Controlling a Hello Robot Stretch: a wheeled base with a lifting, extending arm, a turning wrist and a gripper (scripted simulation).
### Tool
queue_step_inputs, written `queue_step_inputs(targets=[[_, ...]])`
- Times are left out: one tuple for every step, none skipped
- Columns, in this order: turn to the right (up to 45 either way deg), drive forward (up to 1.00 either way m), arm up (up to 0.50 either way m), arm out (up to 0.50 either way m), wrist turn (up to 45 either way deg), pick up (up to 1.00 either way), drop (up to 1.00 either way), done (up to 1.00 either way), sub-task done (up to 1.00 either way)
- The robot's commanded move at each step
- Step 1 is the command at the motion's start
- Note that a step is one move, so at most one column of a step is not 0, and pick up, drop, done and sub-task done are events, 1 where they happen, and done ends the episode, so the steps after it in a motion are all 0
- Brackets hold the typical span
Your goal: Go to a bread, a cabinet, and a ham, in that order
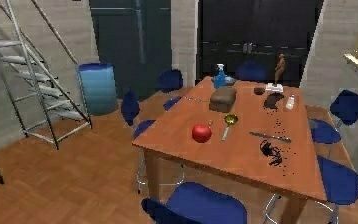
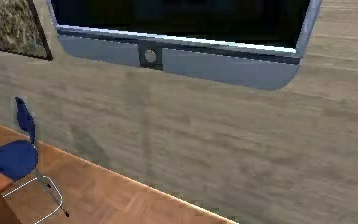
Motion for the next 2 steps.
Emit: queue_step_inputs(targets=[[-45.0,0.0,0.0,0.0,0.0,0.0,0.0,0.0,0.0],[-36.0,0.0,0.0,0.0,0.0,0.0,0.0,0.0,0.0]])
